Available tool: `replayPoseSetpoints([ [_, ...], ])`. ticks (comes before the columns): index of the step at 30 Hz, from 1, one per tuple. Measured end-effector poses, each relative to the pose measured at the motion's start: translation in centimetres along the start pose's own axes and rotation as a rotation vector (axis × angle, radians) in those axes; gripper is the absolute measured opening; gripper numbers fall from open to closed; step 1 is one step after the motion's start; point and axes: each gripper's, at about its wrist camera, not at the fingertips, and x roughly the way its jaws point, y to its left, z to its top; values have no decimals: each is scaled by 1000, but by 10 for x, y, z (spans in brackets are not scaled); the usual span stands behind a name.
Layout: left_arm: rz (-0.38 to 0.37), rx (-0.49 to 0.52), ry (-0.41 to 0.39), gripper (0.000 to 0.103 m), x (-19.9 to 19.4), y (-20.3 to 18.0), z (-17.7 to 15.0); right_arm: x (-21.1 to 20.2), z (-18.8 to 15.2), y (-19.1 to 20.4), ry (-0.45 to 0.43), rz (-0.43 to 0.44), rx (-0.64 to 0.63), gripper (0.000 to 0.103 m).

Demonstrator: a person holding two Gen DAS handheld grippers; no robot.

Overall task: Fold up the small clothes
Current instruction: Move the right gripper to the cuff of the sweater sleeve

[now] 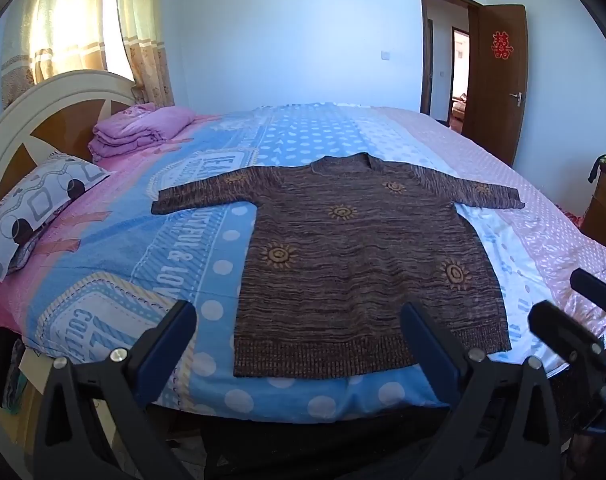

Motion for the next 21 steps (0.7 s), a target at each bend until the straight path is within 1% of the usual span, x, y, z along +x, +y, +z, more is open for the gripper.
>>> replayPoseSetpoints([
  [6, 32, 58, 4, 103, 19, -3, 4, 13, 6, -14, 3, -15, -11, 102],
  [10, 76, 89, -13, 103, 32, -2, 11, 24, 13, -23, -4, -31, -41, 102],
  [12, 96, 98, -23, 103, 38, -1, 16, 33, 16, -32, 3, -46, -43, 102],
  [16, 110, 119, -23, 103, 58, 2, 31, 54, 24, -46, 34, -33, -46, 102],
  [17, 127, 127, -21, 103, 64, 2, 35, 60, 26, -49, 44, -30, -57, 102],
  [21, 148, 139, -20, 103, 87, 3, 48, 81, 31, -62, 54, -46, -55, 102],
])
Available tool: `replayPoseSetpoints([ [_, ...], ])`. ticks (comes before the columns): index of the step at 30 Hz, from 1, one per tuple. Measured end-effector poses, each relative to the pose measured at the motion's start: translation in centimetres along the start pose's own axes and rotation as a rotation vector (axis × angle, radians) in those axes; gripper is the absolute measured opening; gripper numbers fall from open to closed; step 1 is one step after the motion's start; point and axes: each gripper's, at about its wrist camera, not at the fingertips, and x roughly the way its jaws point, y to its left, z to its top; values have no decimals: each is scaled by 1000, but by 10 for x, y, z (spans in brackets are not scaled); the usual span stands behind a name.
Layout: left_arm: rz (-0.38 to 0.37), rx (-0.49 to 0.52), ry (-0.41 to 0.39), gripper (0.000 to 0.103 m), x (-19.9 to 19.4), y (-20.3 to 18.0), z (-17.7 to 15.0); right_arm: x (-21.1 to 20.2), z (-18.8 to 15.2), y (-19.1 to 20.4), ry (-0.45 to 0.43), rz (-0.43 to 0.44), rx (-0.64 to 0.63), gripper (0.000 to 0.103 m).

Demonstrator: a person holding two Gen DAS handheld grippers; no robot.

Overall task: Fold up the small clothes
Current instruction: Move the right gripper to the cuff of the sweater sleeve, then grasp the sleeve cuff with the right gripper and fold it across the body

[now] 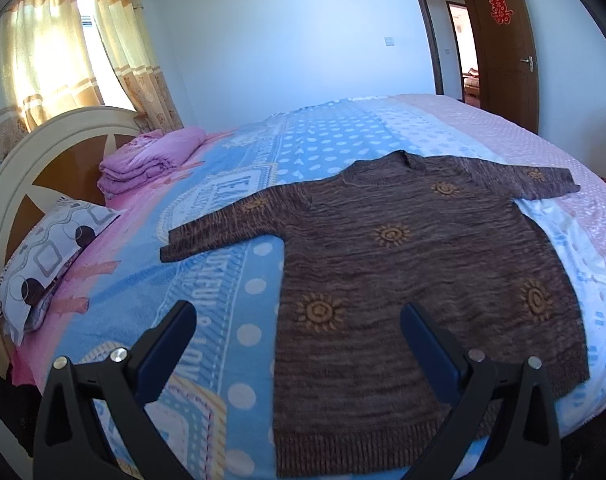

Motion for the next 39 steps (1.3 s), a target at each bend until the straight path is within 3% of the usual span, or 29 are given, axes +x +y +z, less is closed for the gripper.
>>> replayPoseSetpoints([
  [11, 30, 19, 15, 103, 72, -13, 43, 65, 24, -82, 94, -86, 151, 102],
  [22, 55, 59, 37, 103, 144, -39, 71, 128, 36, -173, 116, -226, 279, 102],
  [30, 75, 85, 47, 103, 193, -62, 87, 156, 50, -233, 137, -311, 325, 102],
  [39, 69, 52, 119, 103, 245, -67, 98, 179, 57, -299, 135, -415, 386, 102],
])
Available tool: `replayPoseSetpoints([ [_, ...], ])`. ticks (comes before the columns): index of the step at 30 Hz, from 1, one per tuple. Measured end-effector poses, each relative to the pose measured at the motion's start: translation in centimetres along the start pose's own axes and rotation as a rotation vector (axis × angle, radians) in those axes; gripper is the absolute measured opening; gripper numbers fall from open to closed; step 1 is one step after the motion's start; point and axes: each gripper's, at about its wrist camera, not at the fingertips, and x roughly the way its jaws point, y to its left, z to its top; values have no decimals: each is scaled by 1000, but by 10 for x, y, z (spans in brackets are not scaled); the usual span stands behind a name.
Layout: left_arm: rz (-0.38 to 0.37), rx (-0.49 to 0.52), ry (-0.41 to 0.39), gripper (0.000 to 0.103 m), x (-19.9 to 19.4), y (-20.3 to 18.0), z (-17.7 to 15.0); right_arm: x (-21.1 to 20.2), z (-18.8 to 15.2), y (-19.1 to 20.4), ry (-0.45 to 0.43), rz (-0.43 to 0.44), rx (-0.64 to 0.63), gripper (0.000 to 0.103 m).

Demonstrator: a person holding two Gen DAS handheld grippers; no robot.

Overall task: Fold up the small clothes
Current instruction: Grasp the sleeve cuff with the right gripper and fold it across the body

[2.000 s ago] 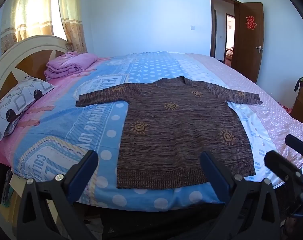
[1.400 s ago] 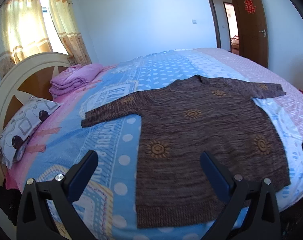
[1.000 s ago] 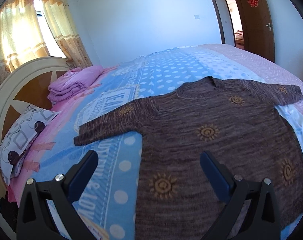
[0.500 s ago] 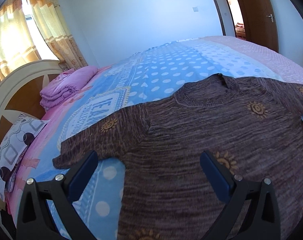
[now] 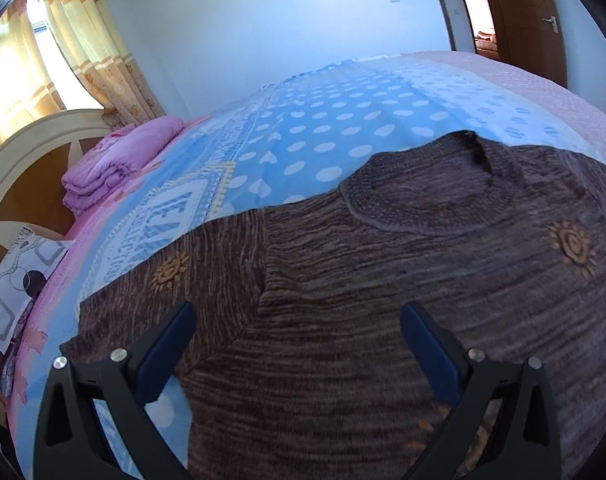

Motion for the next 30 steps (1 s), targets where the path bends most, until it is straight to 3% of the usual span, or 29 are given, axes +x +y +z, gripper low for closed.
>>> replayPoseSetpoints([
  [9, -39, -86, 125, 103, 37, 8, 0, 40, 31, -51, 28, -32, 118, 98],
  [10, -35, -82, 122, 103, 37, 6, 0, 45, 33, -53, 36, -14, 128, 91],
  [12, -24, -66, 110, 103, 34, 3, -1, 51, 37, -52, 38, -5, 122, 88],
  [14, -12, -49, 98, 103, 32, -1, -1, 54, 39, -46, 48, 41, 117, 69],
  [15, -11, -46, 95, 103, 32, 0, -1, 53, 40, -41, 51, 73, 112, 66],
  [16, -10, -43, 94, 103, 32, 0, -1, 53, 41, -37, 51, 92, 105, 58],
  [17, -11, -44, 94, 103, 32, 0, -1, 52, 40, -33, 55, 102, 91, 42],
  [19, -12, -47, 93, 103, 32, 0, -1, 53, 38, -24, 59, 72, 56, 24],
  [25, 5, -36, 80, 103, 31, -2, -1, 46, 41, -31, 39, 57, 104, 11],
  [26, 8, -33, 79, 103, 30, -3, -2, 43, 42, -29, 34, 53, 100, 5],
  [30, 8, -31, 81, 103, 31, -2, -2, 19, 53, -20, -3, 74, 77, 5],
])
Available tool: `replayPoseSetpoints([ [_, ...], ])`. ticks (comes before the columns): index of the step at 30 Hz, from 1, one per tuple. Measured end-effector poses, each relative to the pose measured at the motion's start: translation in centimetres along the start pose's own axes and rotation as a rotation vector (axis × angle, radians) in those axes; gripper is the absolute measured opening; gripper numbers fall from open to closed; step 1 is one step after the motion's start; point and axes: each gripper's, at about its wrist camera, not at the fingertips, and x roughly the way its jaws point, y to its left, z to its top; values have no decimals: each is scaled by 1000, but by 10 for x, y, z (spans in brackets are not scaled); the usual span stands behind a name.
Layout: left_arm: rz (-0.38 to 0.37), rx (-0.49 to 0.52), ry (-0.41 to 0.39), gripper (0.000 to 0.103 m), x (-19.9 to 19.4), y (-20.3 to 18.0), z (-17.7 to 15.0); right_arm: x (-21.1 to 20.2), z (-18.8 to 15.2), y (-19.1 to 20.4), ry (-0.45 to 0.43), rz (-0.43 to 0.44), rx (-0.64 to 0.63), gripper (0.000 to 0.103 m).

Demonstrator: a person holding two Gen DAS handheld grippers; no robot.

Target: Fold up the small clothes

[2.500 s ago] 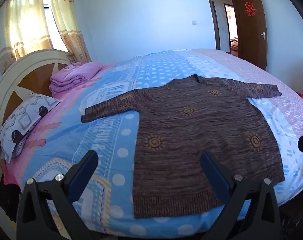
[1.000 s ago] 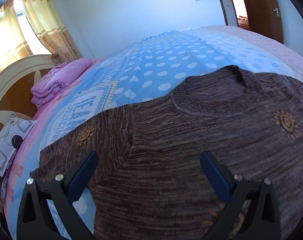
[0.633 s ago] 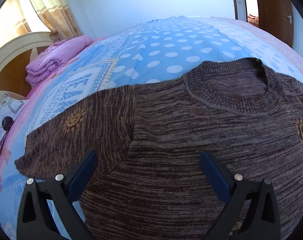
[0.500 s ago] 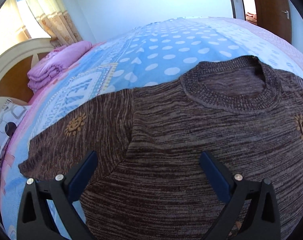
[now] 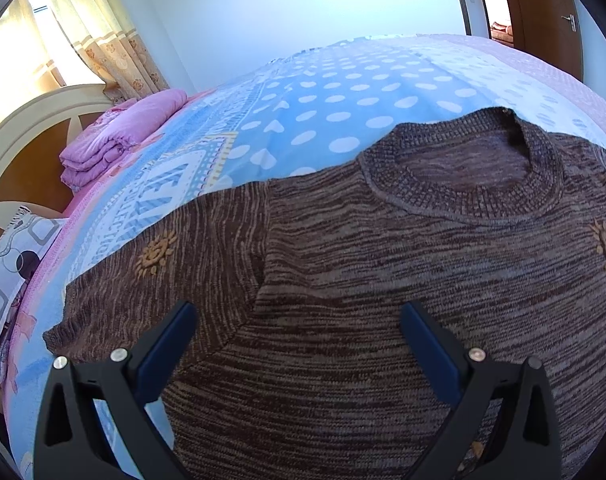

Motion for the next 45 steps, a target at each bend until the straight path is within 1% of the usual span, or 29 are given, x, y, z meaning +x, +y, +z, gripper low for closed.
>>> replayPoseSetpoints([
  [8, -11, -12, 0, 103, 3, 3, 1, -38, 19, 47, -51, 65, -65, 4],
  [12, -17, -19, 1, 103, 4, 4, 2, -55, 23, 81, -66, 104, -112, 4],
  [21, -24, -25, 1, 103, 4, 4, 1, -90, 29, 157, -82, 202, -220, 4],
  [28, -45, -45, 8, 103, 7, 7, 1, -99, 23, 216, -66, 270, -297, 4],
  [32, -54, -61, 11, 103, 8, 10, 1, -96, 14, 248, -45, 303, -333, 4],
  [36, -59, -75, 13, 103, 10, 12, 1, -82, -3, 283, -12, 342, -361, 4],
  [39, -59, -84, 18, 103, 11, 14, 1, -63, -25, 311, 26, 374, -372, 4],
  [42, -62, -92, 22, 103, 12, 15, 1, -38, -56, 341, 74, 411, -379, 4],
  [45, -71, -105, 30, 103, 13, 17, 0, -19, -84, 360, 109, 450, -387, 6],
])
